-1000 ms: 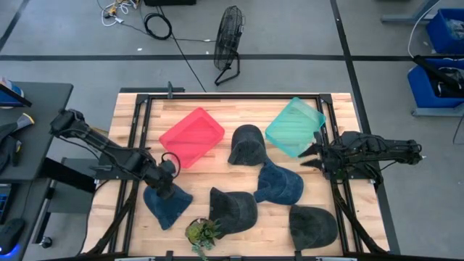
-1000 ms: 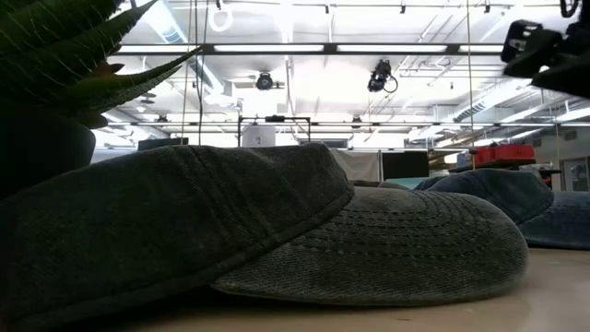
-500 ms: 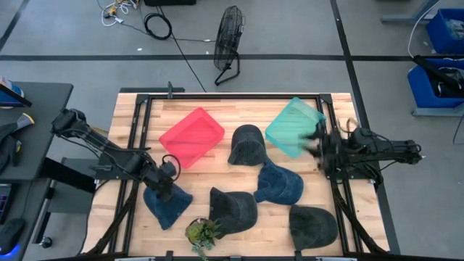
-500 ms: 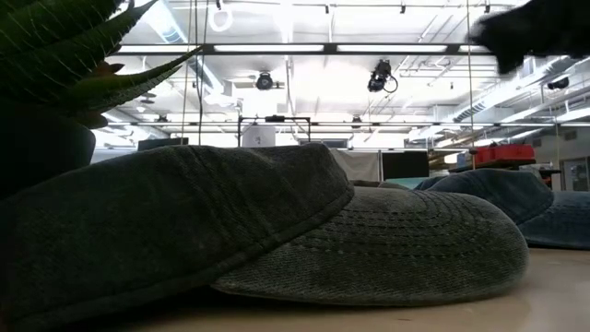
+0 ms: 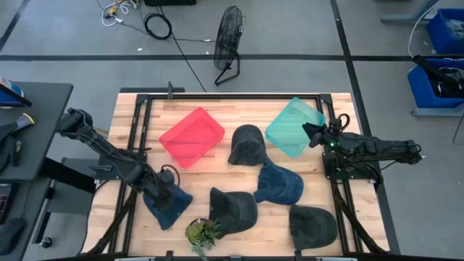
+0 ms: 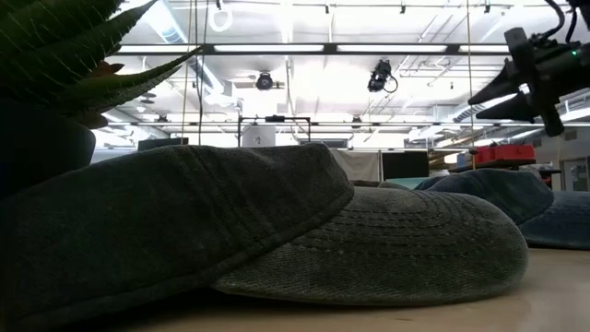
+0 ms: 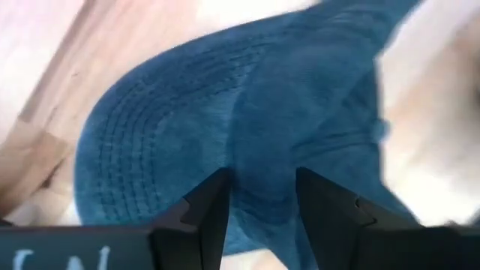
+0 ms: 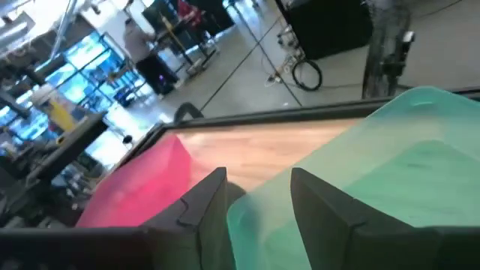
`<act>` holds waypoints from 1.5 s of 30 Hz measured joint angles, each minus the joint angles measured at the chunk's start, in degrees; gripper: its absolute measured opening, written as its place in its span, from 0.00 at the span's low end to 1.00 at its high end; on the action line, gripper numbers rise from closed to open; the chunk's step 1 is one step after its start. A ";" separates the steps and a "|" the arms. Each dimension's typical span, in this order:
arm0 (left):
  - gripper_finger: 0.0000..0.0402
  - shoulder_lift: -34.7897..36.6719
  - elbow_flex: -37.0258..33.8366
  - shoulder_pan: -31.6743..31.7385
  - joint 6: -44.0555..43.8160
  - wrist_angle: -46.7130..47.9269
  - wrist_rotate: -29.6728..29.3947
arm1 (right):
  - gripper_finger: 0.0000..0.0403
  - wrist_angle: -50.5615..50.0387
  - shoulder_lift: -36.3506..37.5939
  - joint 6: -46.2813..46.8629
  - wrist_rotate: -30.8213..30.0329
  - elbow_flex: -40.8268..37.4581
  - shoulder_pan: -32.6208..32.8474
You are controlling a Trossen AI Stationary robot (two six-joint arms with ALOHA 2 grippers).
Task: Pick & Place hat
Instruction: Put the left blue cap into the pink bin
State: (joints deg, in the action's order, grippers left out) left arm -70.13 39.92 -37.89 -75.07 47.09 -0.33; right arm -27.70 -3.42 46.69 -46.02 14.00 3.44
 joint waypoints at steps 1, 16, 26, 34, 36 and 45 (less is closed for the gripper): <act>0.39 -0.88 0.02 -0.02 0.08 0.53 -0.32 | 0.38 -0.02 0.00 -0.04 -1.36 0.00 0.00; 0.03 -2.60 3.62 0.18 13.04 3.55 -1.47 | 0.38 -0.33 0.00 -1.23 -14.45 0.00 0.00; 0.04 -2.51 24.88 0.82 47.57 30.32 -25.03 | 0.38 -0.28 0.00 -0.21 -19.58 0.00 0.00; 0.03 -2.49 27.45 15.01 84.19 36.33 -39.33 | 0.38 -0.41 0.00 5.34 -15.50 0.00 0.00; 0.03 -2.49 27.45 20.46 91.46 34.71 -39.42 | 0.38 -0.74 0.00 4.84 -14.92 0.00 0.00; 0.02 -2.65 26.04 42.66 123.87 13.79 -29.62 | 0.38 3.18 0.02 -4.83 -13.48 0.00 0.00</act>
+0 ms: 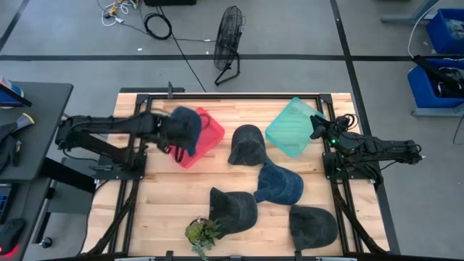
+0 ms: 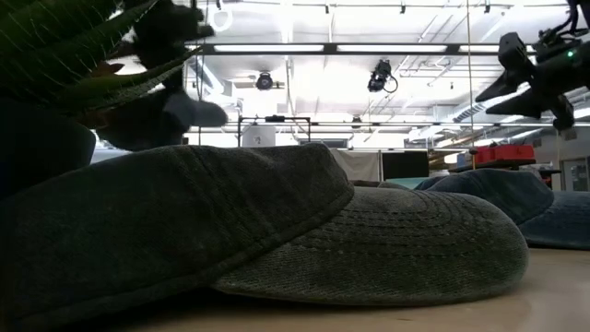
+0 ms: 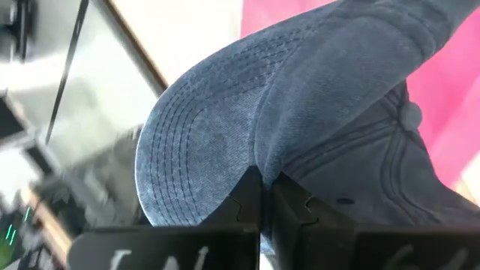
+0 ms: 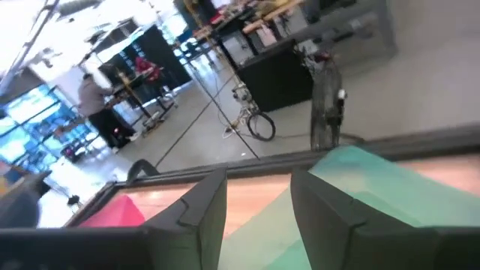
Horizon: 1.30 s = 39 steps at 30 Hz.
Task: Pick & Place hat
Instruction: Put the left blue cap into the pink bin
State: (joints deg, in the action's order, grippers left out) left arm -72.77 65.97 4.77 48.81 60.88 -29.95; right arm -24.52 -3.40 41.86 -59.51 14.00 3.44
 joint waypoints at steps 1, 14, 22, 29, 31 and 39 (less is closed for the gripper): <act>0.02 0.00 -0.84 1.93 2.86 -2.75 2.37 | 0.38 1.88 -0.01 -2.60 1.25 0.00 0.00; 0.03 -0.04 -15.71 17.09 27.04 -18.40 19.61 | 0.38 28.12 -4.09 -26.69 36.98 0.02 0.04; 0.03 -0.02 -19.45 18.34 26.30 -26.31 25.09 | 0.38 34.57 -14.25 -26.02 37.05 0.02 0.02; 0.08 -0.04 -19.57 18.32 19.69 -28.91 27.33 | 0.38 37.78 -18.45 -25.90 37.59 0.02 0.02; 0.10 -0.04 -19.57 18.32 18.46 -29.91 27.29 | 0.38 38.23 -18.77 -25.87 37.59 0.02 0.02; 0.03 0.52 -18.01 16.20 32.68 -29.72 20.34 | 0.38 38.72 -18.90 -25.87 37.66 0.02 0.02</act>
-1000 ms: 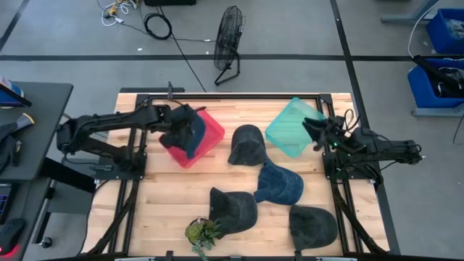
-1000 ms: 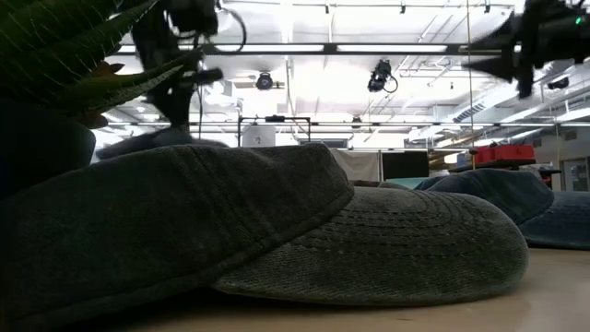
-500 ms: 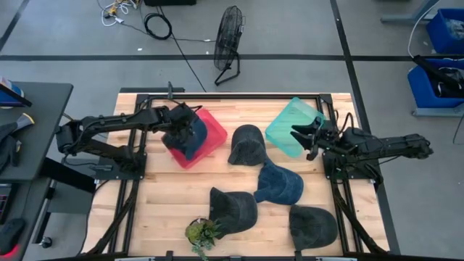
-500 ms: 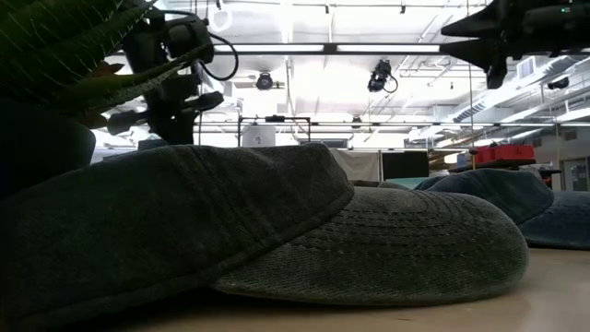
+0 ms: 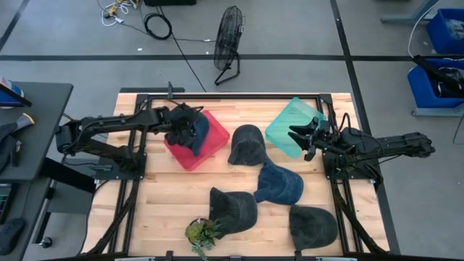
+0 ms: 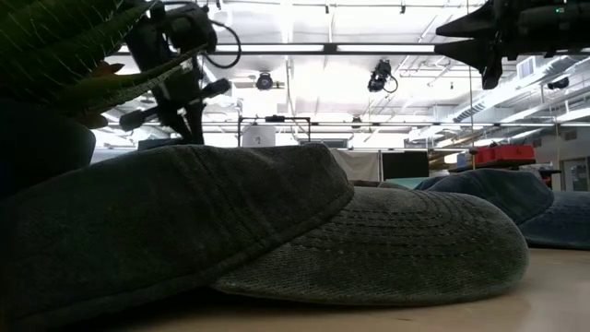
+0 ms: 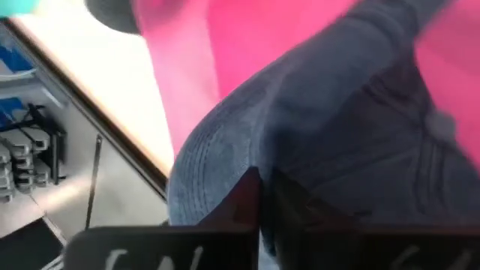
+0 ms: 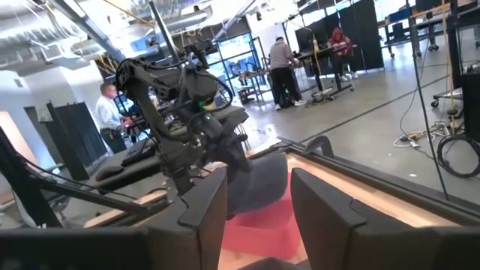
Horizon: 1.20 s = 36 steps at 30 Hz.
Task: Pick & Place hat
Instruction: Put the left blue cap into the pink bin, then put the blue cap into the pink bin
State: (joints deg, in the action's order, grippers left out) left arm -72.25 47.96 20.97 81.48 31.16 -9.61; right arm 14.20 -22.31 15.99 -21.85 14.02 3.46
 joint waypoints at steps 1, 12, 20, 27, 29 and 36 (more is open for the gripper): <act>0.02 0.00 0.32 0.00 -1.21 0.06 1.25 | 0.38 0.00 0.00 0.00 0.00 0.00 0.00; 0.04 -1.20 0.33 -0.21 -5.61 3.68 9.09 | 0.38 -0.15 0.00 0.00 -0.15 0.00 0.00; 0.11 -5.50 0.29 -0.20 -17.17 4.40 10.97 | 0.38 -0.78 -0.04 -3.78 -0.15 0.00 -0.02; 0.20 -7.52 0.29 -0.22 -23.33 0.78 10.23 | 0.41 -1.86 -2.44 -8.99 0.93 0.00 -0.02; 0.23 -7.59 0.29 -0.24 -26.63 -0.85 8.73 | 0.44 -1.85 -3.17 -8.95 1.58 0.00 0.00; 0.33 -7.56 0.37 -0.47 -33.92 -4.11 4.39 | 0.53 -3.85 -6.18 -8.43 1.95 3.13 0.01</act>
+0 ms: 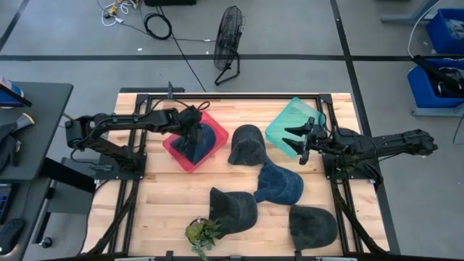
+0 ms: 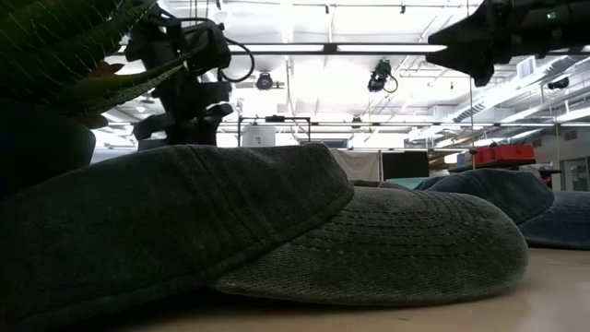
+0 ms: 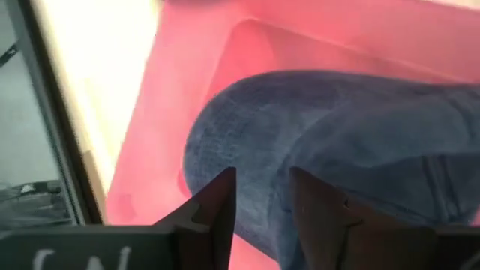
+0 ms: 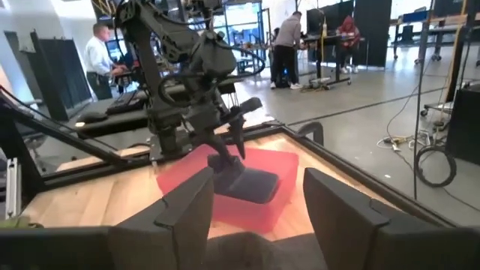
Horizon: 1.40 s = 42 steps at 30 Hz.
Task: Pick & Place hat
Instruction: Put the blue cap into the pink bin
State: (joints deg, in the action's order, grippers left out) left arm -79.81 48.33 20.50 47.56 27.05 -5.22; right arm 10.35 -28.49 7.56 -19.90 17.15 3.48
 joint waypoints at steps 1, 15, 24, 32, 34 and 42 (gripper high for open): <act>0.34 0.00 0.29 -0.18 -0.42 0.25 -0.02 | 0.54 -1.79 -0.51 0.48 0.00 1.33 0.01; 0.38 0.04 14.34 -3.79 -3.88 6.03 -0.04 | 0.54 -41.66 -21.27 24.57 23.30 27.03 0.63; 0.38 0.04 16.29 -3.70 -3.50 0.35 -0.04 | 0.54 -53.68 -36.65 47.11 34.46 32.67 3.37; 0.38 0.04 16.29 -3.70 -3.43 0.63 -0.04 | 0.54 -63.41 -45.41 54.11 32.57 32.72 3.37; 0.38 0.04 16.29 -3.68 -3.42 0.65 -0.04 | 0.54 -62.35 -47.28 54.15 32.52 32.72 3.37; 0.38 0.04 16.29 -3.68 -3.41 0.72 -0.04 | 0.54 -58.87 -54.11 55.50 31.33 32.78 3.37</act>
State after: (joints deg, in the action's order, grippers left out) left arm -79.77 64.62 16.82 44.15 27.77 -5.26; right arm -48.52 -82.60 63.06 11.43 49.93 6.85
